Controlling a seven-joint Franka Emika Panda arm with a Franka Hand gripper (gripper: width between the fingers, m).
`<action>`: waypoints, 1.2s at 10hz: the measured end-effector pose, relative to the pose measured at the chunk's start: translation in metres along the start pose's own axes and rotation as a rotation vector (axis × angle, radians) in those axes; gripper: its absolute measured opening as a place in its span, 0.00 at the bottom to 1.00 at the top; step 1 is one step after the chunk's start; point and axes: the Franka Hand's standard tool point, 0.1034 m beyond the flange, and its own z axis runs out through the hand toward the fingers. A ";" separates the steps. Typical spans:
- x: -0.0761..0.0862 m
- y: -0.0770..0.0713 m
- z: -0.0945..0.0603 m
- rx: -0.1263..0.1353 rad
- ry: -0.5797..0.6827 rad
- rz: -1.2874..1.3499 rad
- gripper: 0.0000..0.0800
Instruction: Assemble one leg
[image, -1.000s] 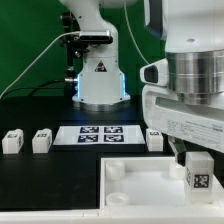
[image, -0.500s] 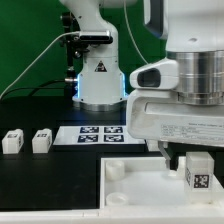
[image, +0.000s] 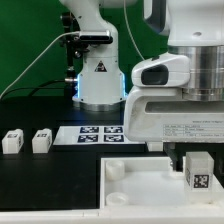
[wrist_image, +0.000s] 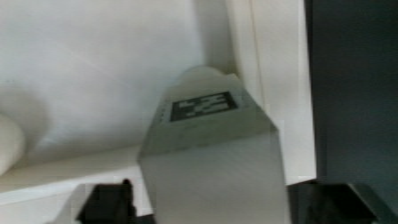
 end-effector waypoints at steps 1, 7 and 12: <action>0.001 0.002 0.000 -0.002 0.001 0.091 0.37; -0.001 0.010 0.000 0.027 -0.047 0.934 0.37; -0.005 0.011 -0.001 -0.014 -0.075 1.608 0.37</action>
Offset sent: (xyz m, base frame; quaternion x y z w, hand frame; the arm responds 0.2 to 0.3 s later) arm -0.0049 -0.0152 -0.0026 0.0108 0.0174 0.3368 0.9413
